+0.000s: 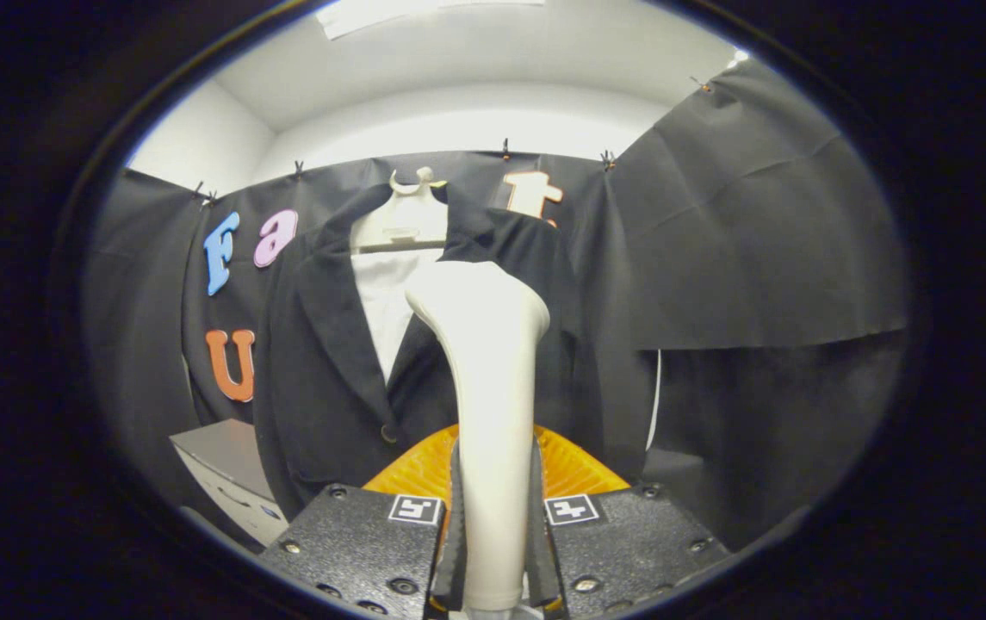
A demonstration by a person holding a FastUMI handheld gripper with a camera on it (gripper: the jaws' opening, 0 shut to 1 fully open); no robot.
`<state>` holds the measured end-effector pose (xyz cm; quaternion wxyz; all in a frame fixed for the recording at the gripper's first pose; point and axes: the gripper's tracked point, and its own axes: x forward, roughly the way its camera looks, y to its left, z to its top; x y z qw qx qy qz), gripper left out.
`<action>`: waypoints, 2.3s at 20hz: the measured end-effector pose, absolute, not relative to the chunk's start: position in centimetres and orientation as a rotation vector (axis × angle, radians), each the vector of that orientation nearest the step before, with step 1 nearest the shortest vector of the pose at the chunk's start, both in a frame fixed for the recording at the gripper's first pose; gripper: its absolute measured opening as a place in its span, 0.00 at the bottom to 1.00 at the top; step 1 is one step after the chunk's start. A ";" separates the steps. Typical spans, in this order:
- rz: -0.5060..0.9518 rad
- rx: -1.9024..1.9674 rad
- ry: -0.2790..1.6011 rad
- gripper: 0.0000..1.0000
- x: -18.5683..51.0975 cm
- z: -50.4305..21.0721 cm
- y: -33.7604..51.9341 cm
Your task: Iron the clothes twice with a garment steamer, once on the left side and once on the right side.
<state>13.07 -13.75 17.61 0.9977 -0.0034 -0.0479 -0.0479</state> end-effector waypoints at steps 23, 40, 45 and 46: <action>-0.146 -0.060 -0.217 0.31 21.1 24.5 -16.7; -0.169 -0.062 -0.024 0.31 16.5 11.1 -15.9; -0.206 -0.047 0.029 0.31 15.7 7.1 -16.1; -0.209 -0.049 0.042 0.31 15.5 6.3 -16.0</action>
